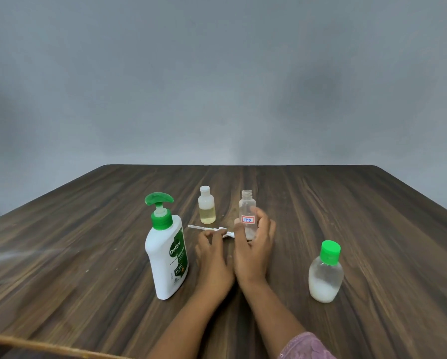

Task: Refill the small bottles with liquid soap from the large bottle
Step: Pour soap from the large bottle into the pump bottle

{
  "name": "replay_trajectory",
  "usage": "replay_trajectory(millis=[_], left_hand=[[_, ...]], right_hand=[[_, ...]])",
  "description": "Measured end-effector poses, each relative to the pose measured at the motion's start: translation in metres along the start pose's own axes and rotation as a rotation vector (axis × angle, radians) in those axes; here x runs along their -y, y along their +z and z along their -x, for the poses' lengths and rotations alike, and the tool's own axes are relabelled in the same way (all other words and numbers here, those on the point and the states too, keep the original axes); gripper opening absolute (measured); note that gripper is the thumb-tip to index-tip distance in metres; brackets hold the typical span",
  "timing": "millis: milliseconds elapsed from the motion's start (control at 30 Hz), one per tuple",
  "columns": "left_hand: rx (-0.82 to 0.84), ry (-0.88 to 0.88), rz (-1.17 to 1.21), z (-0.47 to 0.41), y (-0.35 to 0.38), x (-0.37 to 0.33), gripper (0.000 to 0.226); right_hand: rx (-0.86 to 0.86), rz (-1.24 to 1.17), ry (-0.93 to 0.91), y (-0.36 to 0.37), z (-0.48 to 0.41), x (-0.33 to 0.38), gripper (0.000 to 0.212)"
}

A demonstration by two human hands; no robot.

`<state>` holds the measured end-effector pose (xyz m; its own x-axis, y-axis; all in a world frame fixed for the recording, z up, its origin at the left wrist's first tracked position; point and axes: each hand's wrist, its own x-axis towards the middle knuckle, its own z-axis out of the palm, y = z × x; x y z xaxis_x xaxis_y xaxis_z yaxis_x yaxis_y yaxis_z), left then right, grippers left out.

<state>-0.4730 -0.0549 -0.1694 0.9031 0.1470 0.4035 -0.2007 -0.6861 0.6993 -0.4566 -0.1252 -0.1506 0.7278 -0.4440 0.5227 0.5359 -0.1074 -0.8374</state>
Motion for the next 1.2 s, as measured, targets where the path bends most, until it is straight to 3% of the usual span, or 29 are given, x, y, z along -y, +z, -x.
replay_trajectory(millis=[100,200,300,367,733,967,1200], left_hand=[[-0.031,0.137,0.136,0.033,-0.029,-0.003,0.04],[-0.288,0.273,0.215,0.057,-0.065,-0.023,0.016],[-0.586,0.421,0.152,0.057,-0.11,-0.041,0.011],[-0.673,0.432,0.174,0.043,-0.138,-0.044,0.009],[-0.361,-0.018,0.427,-0.017,-0.165,-0.03,0.005],[-0.318,-0.028,0.533,-0.016,-0.159,-0.033,0.006],[-0.332,0.016,0.468,-0.017,-0.148,-0.037,0.011]], right_hand=[[0.045,-0.079,-0.1,0.0,0.005,0.011,0.039],[0.102,-0.168,-0.172,-0.001,0.012,0.02,0.045],[0.15,-0.146,-0.342,-0.004,0.019,0.028,0.032],[0.175,-0.105,-0.464,-0.004,0.022,0.03,0.028],[0.295,-0.097,-0.44,0.0,0.028,0.031,0.04],[0.333,-0.131,-0.414,0.001,0.026,0.033,0.038],[0.331,-0.186,-0.384,-0.001,0.024,0.037,0.039]])
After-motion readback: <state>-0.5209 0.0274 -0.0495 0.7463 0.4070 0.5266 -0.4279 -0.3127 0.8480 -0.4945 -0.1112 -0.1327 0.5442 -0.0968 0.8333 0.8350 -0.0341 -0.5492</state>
